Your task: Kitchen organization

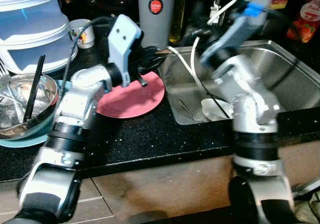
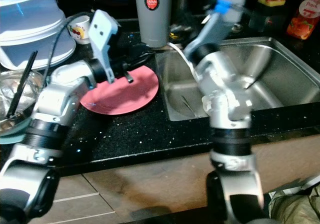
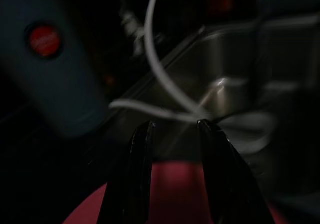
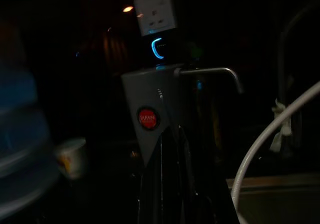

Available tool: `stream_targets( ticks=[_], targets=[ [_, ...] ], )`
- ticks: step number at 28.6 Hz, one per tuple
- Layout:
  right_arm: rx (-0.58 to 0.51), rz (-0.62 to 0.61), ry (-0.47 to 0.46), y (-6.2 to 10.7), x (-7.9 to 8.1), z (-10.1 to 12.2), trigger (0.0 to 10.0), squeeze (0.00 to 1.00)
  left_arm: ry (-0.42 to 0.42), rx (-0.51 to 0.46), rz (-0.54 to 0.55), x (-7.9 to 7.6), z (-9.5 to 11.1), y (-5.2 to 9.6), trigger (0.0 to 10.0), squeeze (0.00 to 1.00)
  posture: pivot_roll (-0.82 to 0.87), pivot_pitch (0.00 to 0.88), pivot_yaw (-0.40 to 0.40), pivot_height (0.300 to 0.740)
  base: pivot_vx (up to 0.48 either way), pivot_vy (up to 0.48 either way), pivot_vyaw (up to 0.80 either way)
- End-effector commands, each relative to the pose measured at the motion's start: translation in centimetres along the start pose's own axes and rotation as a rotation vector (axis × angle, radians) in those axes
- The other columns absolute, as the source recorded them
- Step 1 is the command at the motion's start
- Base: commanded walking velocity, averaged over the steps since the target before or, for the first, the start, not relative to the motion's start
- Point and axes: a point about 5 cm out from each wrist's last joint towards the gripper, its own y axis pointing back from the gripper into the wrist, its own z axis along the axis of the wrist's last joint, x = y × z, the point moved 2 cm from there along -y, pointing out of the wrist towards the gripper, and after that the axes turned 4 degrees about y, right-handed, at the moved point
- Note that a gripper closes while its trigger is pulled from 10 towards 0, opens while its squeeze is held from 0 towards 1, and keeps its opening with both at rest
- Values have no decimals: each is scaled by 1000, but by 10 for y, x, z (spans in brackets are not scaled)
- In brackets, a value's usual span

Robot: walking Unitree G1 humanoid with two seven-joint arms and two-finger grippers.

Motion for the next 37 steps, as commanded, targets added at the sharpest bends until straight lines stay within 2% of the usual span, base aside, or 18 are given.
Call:
stream_targets(
  ticks=[1,3,8,9,11,12,13,14,17,18,22,23,24,25,26,27,28,37],
  targets=[
    [47,51,32,1,6,-11,0,0,-33,32,41,8,-6,5,10000,0,30,122,19,740,0,0,0],
    [62,51,103,3,5,-16,0,0,-17,25,76,12,-7,5,10000,0,28,123,20,740,0,0,0],
    [135,52,303,10,11,-50,0,0,32,-6,-125,-24,-4,-14,10000,0,25,123,21,740,0,0,0],
    [135,52,303,10,11,-50,0,0,32,-6,-125,-24,-4,-14,10000,0,25,123,21,740,0,0,0],
    [173,48,322,15,12,-68,0,0,74,-12,-202,-40,-4,-23,10000,0,21,124,22,740,0,0,0],
    [173,48,322,15,12,-68,0,0,74,-12,-202,-40,-4,-23,10000,0,21,124,22,740,0,0,0],
    [228,31,341,22,11,-88,0,0,107,-2,-267,-55,-5,-32,10000,0,22,127,23,740,0,0,0],
    [243,28,350,24,10,-94,0,0,110,4,-283,-59,-6,-35,10000,0,22,127,23,740,0,0,0],
    [307,5,383,35,4,-111,0,0,166,98,-366,-76,-21,-42,10000,0,17,128,27,740,0,0,0],
    [307,5,383,35,4,-111,0,0,166,98,-366,-76,-21,-42,10000,0,17,128,27,740,0,0,0],
    [371,-16,403,45,-4,-127,0,0,170,242,-455,-91,-42,-39,10000,0,16,134,30,740,0,0,0],
    [384,-26,401,47,-5,-130,1412,0,171,265,-458,-91,-45,-38,10000,0,16,134,31,740,0,0,0],
    [390,-33,402,48,-7,-132,1412,0,172,280,-461,-91,-47,-37,10000,0,16,135,32,740,0,0,0],
    [402,-45,405,50,-10,-134,3098,0,166,300,-452,-90,-49,-36,10000,0,16,136,32,740,0,0,0],
    [407,-52,408,51,-12,-137,3098,0,163,315,-445,-89,-51,-36,10000,0,16,136,32,740,0,0,0],
    [411,-62,408,52,-14,-138,4471,0,143,326,-434,-87,-53,-35,10000,0,18,135,32,740,0,0,0],
    [415,-70,409,53,-16,-139,10000,0,126,336,-429,-85,-54,-34,10000,0,20,135,32,740,0,0,0],
    [432,-119,406,53,-28,-140,10000,0,108,364,-427,-78,-55,-30,10000,0,23,134,33,740,0,0,0]
  ],
)
